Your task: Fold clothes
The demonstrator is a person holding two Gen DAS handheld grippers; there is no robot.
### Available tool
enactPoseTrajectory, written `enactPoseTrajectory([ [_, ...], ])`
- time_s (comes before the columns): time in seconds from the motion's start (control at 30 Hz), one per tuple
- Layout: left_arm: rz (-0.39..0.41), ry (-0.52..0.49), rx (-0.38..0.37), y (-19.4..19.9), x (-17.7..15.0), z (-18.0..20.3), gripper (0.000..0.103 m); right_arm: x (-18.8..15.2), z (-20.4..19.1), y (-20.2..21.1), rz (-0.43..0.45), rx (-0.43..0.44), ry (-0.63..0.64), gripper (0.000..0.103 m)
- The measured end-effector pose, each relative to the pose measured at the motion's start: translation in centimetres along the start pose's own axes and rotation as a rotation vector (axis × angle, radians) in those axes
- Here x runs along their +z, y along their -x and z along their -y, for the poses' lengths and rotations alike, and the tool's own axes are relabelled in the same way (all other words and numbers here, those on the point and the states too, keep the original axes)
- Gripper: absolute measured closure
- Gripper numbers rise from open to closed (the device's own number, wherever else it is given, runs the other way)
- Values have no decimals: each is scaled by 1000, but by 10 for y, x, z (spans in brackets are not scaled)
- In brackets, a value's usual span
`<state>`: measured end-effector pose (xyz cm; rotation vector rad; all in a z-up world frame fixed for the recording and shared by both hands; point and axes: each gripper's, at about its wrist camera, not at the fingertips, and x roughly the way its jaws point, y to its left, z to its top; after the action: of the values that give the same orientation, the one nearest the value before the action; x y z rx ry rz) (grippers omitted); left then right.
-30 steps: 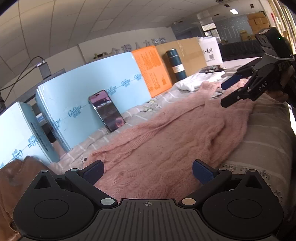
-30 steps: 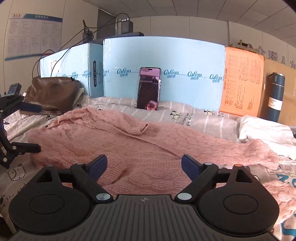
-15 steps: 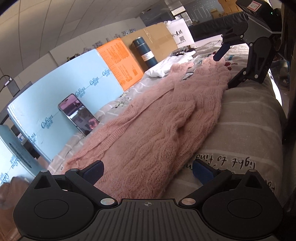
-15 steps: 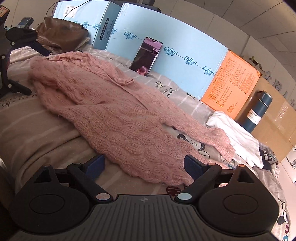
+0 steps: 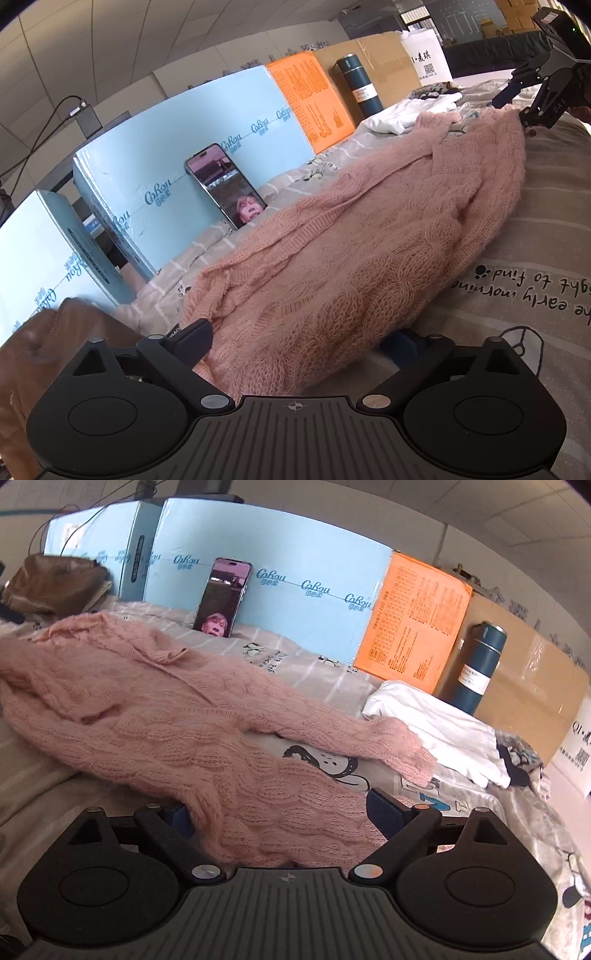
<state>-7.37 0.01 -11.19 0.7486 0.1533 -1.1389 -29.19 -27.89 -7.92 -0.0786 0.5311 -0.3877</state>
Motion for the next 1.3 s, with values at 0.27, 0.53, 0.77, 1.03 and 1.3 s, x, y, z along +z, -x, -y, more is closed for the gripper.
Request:
enactPoseTrajectory([
  [0.27,89,43,-33,-12,11,-25,75,21,21,-6,116,153,-55,86],
  [0.53,63,42,-20,-45,22,-62,82,62,43,-55,119,199,39,89],
  [0.77,22,114,-39,-73,24,-87,71,78,57,-104,26,253,73,87],
  [1.03,83,156,-89,-98,44,-78,30,70,78,-110,45,108,-13,36],
  [1.3,60,184,-185,-115,29,-80,33,29,136,-65,118,-109,-408,26],
])
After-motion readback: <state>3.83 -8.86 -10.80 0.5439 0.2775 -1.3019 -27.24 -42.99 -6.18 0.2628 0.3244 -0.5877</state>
